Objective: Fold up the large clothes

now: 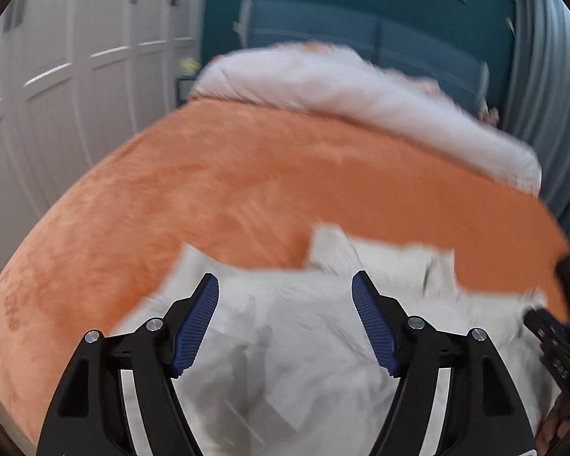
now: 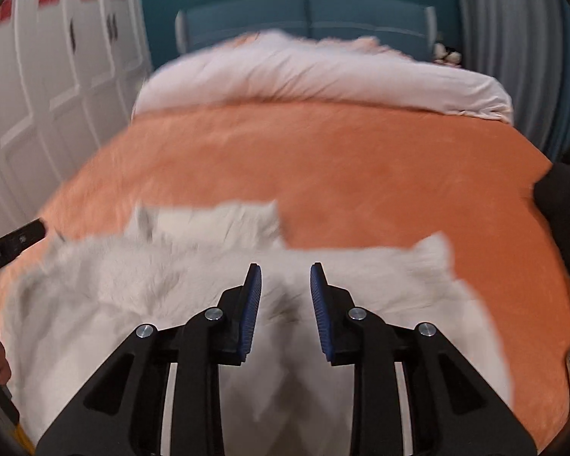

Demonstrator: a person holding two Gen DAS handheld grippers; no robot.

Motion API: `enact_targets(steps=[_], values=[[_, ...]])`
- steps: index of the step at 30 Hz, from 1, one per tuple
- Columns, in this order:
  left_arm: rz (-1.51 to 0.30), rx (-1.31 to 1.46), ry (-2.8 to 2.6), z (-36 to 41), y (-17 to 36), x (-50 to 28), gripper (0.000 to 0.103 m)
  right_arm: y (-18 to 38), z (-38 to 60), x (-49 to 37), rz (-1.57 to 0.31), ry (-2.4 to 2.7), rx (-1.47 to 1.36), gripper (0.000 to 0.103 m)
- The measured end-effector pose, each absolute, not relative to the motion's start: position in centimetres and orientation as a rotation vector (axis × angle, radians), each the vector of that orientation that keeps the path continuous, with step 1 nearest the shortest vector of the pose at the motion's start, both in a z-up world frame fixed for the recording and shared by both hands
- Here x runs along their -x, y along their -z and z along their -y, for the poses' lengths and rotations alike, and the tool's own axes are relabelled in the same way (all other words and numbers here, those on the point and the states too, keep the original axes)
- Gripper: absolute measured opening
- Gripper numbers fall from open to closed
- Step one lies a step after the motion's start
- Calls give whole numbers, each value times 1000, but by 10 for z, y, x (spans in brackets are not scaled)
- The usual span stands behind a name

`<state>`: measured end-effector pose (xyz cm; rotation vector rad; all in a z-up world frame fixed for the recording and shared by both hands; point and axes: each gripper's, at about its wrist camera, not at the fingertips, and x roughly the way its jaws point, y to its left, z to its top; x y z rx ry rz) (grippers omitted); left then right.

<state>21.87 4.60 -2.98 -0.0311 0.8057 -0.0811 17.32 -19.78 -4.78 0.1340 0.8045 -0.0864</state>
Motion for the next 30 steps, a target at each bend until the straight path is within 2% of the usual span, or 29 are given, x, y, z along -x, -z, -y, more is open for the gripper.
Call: enact_targets(steps=[3, 6, 14, 30], values=[[-902, -29, 61, -30, 68, -229, 70, 78, 193, -178, -871, 85, -127, 26], [-913, -22, 48, -32, 91, -236, 74, 93, 201, -176, -884, 59, -190, 25], [-869, -59, 6, -21, 114, -240, 78, 115, 187, -184, -850, 88, -136, 25], [-848, -73, -15, -16, 126, -243, 78, 124, 184, -186, -824, 105, -111, 25]])
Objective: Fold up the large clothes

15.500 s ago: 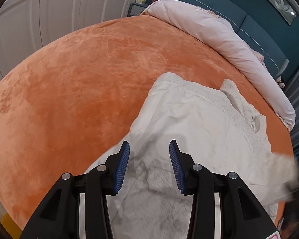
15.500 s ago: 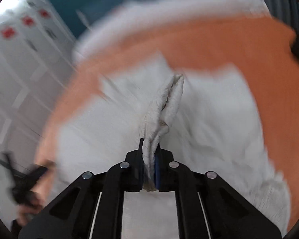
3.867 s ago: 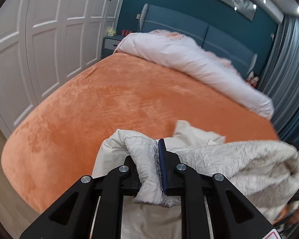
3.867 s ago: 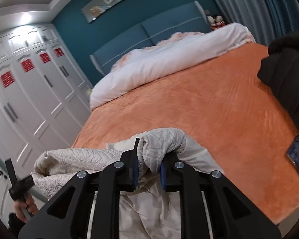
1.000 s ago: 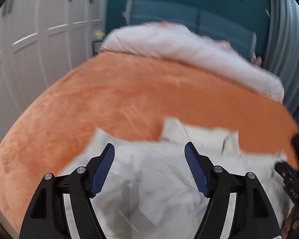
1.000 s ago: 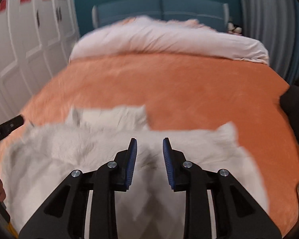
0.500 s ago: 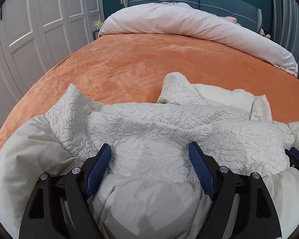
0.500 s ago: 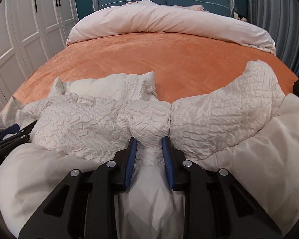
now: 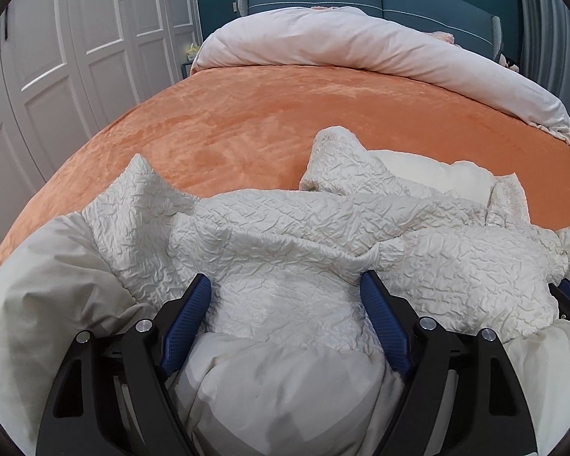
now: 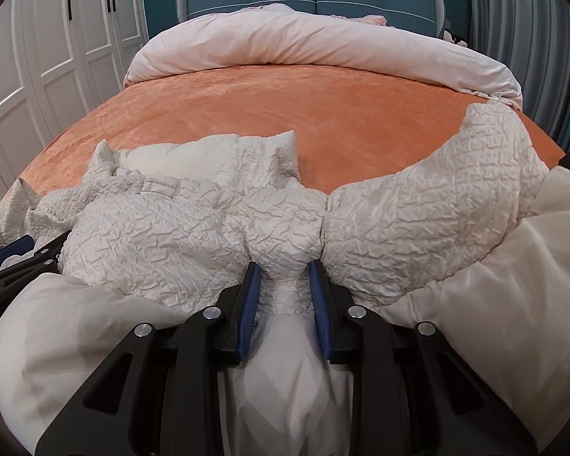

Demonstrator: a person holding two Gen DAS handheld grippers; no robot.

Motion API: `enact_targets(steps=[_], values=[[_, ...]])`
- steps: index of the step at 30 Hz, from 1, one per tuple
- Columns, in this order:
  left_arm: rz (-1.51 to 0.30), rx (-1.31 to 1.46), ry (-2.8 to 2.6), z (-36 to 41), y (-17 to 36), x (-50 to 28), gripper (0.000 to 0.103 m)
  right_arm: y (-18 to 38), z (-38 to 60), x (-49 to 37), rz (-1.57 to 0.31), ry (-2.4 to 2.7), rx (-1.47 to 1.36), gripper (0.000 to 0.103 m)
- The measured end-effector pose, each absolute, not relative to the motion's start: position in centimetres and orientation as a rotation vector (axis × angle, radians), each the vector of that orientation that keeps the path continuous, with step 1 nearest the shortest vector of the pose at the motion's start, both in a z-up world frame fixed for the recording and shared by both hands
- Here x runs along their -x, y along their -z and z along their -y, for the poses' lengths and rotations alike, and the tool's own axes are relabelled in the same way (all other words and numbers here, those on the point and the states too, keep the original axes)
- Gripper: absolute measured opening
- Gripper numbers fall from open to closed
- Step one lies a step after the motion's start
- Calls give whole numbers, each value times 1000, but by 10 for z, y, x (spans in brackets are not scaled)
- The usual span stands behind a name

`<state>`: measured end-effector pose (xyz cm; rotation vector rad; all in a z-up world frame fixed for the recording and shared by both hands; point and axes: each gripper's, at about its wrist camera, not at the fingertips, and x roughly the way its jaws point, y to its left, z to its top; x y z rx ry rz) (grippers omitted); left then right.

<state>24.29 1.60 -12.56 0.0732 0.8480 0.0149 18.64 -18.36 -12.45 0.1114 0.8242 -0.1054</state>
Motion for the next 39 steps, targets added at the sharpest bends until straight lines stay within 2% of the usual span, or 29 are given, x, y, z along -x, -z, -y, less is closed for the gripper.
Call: enact_targets(steps=[11, 14, 17, 18, 24, 31, 33, 36, 39], values=[[-866, -70, -19, -16, 126, -246, 79, 121, 183, -191, -851, 112, -102, 26], [-888, -19, 8, -32, 104, -242, 79, 81, 181, -174, -809, 70, -161, 29], [-817, 74, -10, -57, 71, -221, 81, 50, 159, -151, -731, -49, -163, 36], [-800, 90, -21, -65, 65, -217, 86, 49, 151, -151, -733, -73, -147, 37], [-851, -24, -77, -75, 97, -228, 86, 96, 109, -175, -846, -173, -45, 38], [-853, -50, -96, -68, 117, -238, 91, 111, 119, -185, -843, -195, -123, 39], [-862, -35, -82, -72, 115, -238, 91, 98, 124, -184, -853, -198, -149, 37], [-864, 3, -51, -84, 94, -234, 91, 57, 151, -165, -731, -108, -106, 38], [-799, 64, -75, -103, 70, -231, 91, 41, 216, -167, -720, 29, -119, 38]])
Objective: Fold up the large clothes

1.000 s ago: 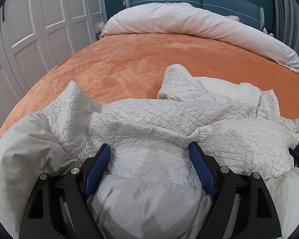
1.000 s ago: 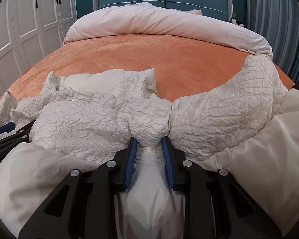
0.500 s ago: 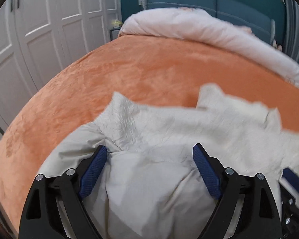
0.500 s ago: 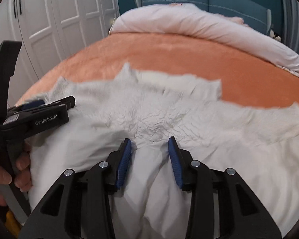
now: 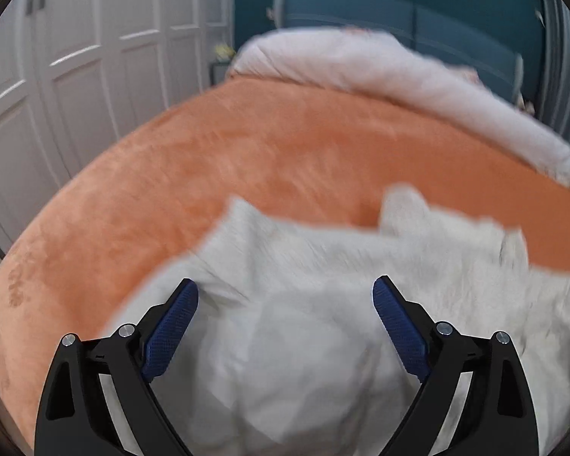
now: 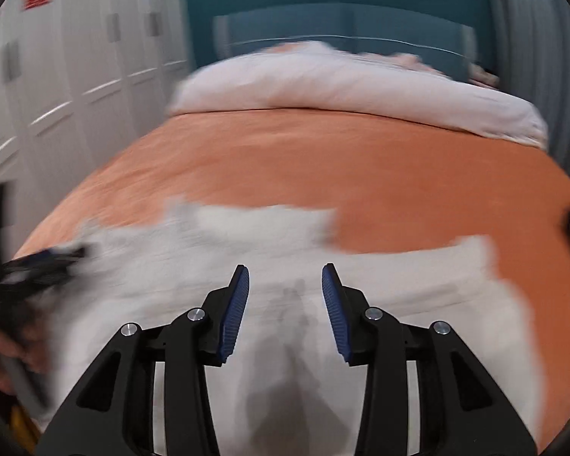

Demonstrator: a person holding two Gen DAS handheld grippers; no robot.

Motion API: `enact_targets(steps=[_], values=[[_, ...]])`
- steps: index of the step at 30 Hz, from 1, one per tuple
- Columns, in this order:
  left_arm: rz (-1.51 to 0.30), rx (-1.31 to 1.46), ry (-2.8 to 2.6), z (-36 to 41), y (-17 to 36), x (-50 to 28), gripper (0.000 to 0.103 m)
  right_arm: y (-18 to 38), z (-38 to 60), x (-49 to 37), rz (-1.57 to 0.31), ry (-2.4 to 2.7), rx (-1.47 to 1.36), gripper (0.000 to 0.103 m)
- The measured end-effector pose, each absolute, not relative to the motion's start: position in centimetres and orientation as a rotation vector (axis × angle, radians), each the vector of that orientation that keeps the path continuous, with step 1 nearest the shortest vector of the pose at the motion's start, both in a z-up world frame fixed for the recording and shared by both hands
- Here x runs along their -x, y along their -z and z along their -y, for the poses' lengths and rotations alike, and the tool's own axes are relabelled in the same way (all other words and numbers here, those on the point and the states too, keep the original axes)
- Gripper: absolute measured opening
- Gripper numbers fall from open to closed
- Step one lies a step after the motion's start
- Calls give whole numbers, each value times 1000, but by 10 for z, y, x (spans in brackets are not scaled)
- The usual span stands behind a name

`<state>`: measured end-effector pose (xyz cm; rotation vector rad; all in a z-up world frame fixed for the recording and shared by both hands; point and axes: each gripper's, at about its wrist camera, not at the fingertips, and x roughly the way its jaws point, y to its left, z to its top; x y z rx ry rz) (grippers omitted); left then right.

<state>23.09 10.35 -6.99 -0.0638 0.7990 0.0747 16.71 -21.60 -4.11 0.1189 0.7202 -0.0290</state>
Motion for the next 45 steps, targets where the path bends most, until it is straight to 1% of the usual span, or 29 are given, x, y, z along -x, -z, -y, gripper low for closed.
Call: enact_targets(steps=[3, 5, 6, 9, 11, 20, 26, 28, 32, 33, 34, 35, 37, 38, 42, 45], values=[[-823, 97, -116, -118, 73, -247, 91, 58, 289, -174, -762, 217, -195, 38], [-868, 55, -165, -121, 93, -259, 91, 75, 318, -174, -795, 252, -268, 38], [-894, 49, -174, -122, 103, -262, 93, 89, 332, -175, -820, 265, -316, 40], [-898, 75, -181, -124, 118, -264, 97, 125, 352, -173, -853, 252, -471, 54], [-904, 83, -183, -125, 124, -265, 98, 138, 354, -172, -854, 246, -517, 58], [-913, 122, -180, -127, 142, -270, 98, 146, 343, -176, -834, 270, -479, 62], [-942, 118, -178, -127, 139, -271, 98, 138, 341, -185, -887, 303, -430, 62], [-957, 123, -178, -133, 126, -268, 98, 107, 328, -178, -868, 377, -339, 57], [-907, 248, -136, -156, 87, -226, 97, 40, 276, -148, -739, 276, -255, 57], [-899, 292, -124, -166, 78, -211, 98, 32, 262, -146, -741, 236, -239, 57], [-899, 319, -120, -173, 73, -200, 98, 27, 246, -146, -753, 188, -224, 53], [-905, 341, -121, -180, 70, -189, 98, 25, 228, -148, -771, 137, -207, 49], [-927, 387, -123, -195, 68, -166, 98, 25, 190, -156, -812, 44, -175, 36], [-933, 403, -125, -202, 68, -156, 98, 27, 173, -161, -833, 3, -165, 32], [-977, 438, -147, -224, 78, -119, 98, 47, 127, -180, -914, -63, -116, 20], [-1036, 485, -130, -232, 95, -106, 98, 79, 116, -192, -1000, -63, -118, 17]])
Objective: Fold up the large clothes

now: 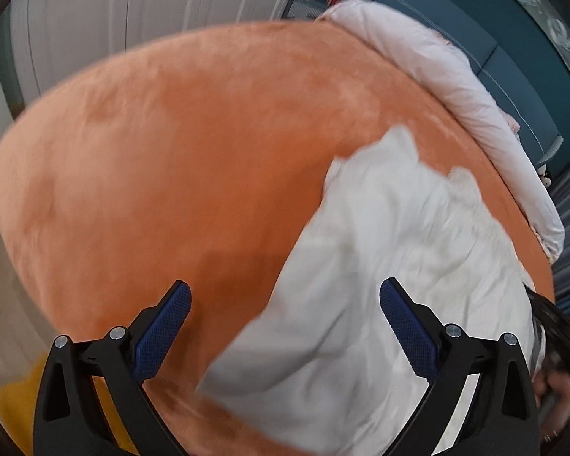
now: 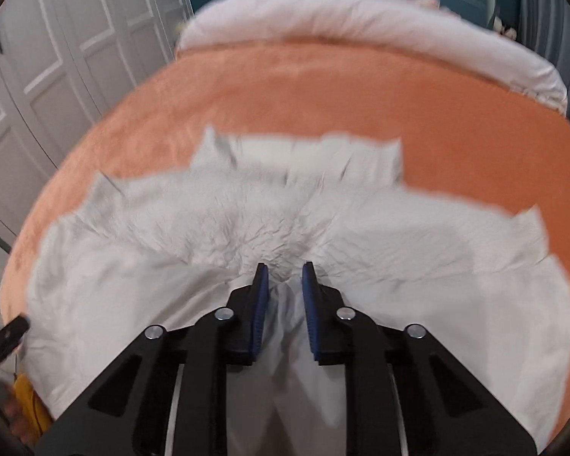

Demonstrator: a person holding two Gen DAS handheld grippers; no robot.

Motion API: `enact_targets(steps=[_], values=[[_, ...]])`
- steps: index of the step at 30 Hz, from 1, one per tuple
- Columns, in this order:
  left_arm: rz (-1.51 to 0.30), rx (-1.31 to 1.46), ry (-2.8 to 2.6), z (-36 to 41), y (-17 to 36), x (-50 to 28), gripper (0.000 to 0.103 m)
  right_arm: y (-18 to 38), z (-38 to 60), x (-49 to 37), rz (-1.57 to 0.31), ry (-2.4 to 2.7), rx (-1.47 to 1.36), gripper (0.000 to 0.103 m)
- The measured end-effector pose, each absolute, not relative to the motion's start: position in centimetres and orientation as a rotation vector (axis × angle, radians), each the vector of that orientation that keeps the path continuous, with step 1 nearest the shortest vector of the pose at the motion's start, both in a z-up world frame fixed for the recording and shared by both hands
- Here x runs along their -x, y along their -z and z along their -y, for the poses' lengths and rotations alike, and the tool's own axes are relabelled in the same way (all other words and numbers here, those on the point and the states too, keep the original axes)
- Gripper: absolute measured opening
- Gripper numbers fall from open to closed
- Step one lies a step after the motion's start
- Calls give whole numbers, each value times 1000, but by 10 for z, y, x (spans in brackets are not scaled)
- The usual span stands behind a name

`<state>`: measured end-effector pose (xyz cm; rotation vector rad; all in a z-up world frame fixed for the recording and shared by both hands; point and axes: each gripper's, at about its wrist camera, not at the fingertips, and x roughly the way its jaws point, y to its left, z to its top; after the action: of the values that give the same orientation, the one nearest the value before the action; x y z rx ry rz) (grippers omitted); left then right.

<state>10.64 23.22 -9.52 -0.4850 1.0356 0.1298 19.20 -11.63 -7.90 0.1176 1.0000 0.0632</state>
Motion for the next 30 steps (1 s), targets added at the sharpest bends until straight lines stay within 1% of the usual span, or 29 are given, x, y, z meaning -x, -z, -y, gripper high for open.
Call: enact_targets(steps=[4, 11, 13, 14, 15, 16, 18, 19, 20, 21, 23, 26, 30], values=[[-1083, 535, -100, -229, 111, -96, 98, 100, 112, -199, -1034, -69, -116, 15], [-1077, 432, -113, -198, 120, -110, 98, 115, 112, -198, -1015, -90, -137, 13], [-1077, 433, -83, -189, 120, -120, 96, 117, 114, -198, -1008, -95, -147, 13], [-1078, 439, -73, -187, 119, -121, 91, 118, 115, -197, -1006, -99, -154, 13], [-1075, 455, -51, -182, 115, -125, 77, 119, 116, -198, -1005, -102, -159, 13], [-1073, 474, -27, -178, 110, -128, 71, 119, 117, -197, -1004, -106, -166, 13], [-1048, 500, 16, -169, 94, -129, 46, 120, 118, -196, -1000, -112, -176, 13], [-1026, 499, 42, -164, 82, -129, 37, 120, 119, -196, -998, -114, -179, 13], [-1005, 488, 73, -157, 68, -128, 21, 120, 119, -197, -996, -115, -181, 13], [-981, 462, 117, -146, 48, -127, 16, 120, 119, -197, -994, -115, -180, 13], [-937, 422, 177, -127, 19, -121, 14, 121, 120, -195, -992, -116, -179, 13], [-867, 321, 278, -81, -24, -107, 11, 118, 125, -195, -1005, -132, -211, 14], [-803, 239, 378, -32, -56, -93, 9, 97, 161, -178, -1018, -156, -393, 14]])
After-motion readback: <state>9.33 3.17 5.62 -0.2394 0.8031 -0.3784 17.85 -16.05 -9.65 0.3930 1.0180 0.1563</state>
